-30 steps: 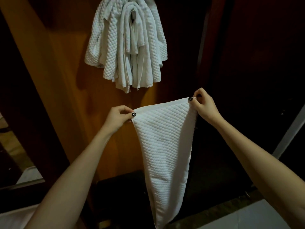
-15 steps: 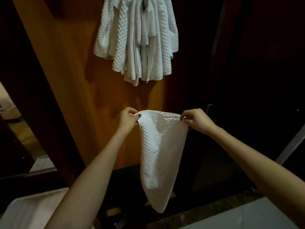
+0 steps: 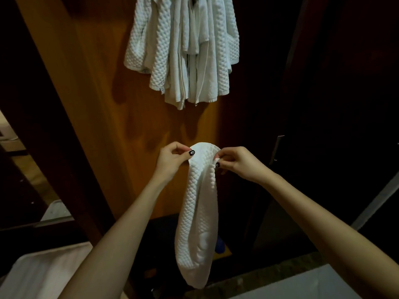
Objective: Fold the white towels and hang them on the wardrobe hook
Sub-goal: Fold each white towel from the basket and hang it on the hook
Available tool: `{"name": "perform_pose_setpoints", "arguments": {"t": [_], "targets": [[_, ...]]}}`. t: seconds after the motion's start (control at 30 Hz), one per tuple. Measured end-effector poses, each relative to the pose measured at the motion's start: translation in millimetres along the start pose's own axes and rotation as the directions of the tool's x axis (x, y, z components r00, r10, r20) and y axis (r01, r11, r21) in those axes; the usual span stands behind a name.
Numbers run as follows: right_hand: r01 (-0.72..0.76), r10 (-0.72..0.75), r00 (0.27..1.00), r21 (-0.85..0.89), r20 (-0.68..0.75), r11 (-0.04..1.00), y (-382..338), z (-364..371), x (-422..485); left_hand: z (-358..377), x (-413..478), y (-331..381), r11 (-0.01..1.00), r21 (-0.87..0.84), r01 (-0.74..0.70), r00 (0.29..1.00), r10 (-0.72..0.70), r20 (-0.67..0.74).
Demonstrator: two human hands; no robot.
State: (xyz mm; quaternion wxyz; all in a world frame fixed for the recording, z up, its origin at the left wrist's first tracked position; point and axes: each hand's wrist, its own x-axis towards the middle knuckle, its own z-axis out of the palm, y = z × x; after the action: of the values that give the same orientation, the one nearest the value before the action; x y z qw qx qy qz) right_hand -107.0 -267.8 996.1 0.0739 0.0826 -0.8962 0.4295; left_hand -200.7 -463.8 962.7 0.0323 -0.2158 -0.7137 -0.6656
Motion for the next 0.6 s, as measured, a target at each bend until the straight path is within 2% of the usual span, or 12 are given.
{"name": "perform_pose_setpoints", "arguments": {"t": [0.1,0.2,0.27,0.43,0.6], "targets": [[0.087,-0.088,0.984,-0.012,-0.152,0.996,-9.5,8.1,3.3,-3.0,1.7,8.9,0.997,-0.070,-0.012,0.999,0.015,0.045],[0.200,-0.226,0.946,-0.129,-0.234,0.971,-16.8,10.2,5.8,-10.2,4.2,16.2,0.997,-0.064,-0.032,0.994,0.039,0.100],[0.274,-0.309,0.923,-0.173,-0.230,0.946,-19.4,12.2,6.9,-10.9,3.2,19.3,0.997,-0.071,-0.040,0.991,0.049,0.128],[0.296,-0.308,0.930,-0.091,-0.199,0.951,-26.7,12.6,12.9,-6.5,-0.4,27.1,0.991,-0.128,-0.046,0.991,0.061,0.116],[0.300,-0.312,0.928,-0.090,-0.203,0.950,-30.0,8.3,16.3,-1.0,-1.3,37.4,0.979,-0.072,-0.190,0.978,0.196,0.077]]}}
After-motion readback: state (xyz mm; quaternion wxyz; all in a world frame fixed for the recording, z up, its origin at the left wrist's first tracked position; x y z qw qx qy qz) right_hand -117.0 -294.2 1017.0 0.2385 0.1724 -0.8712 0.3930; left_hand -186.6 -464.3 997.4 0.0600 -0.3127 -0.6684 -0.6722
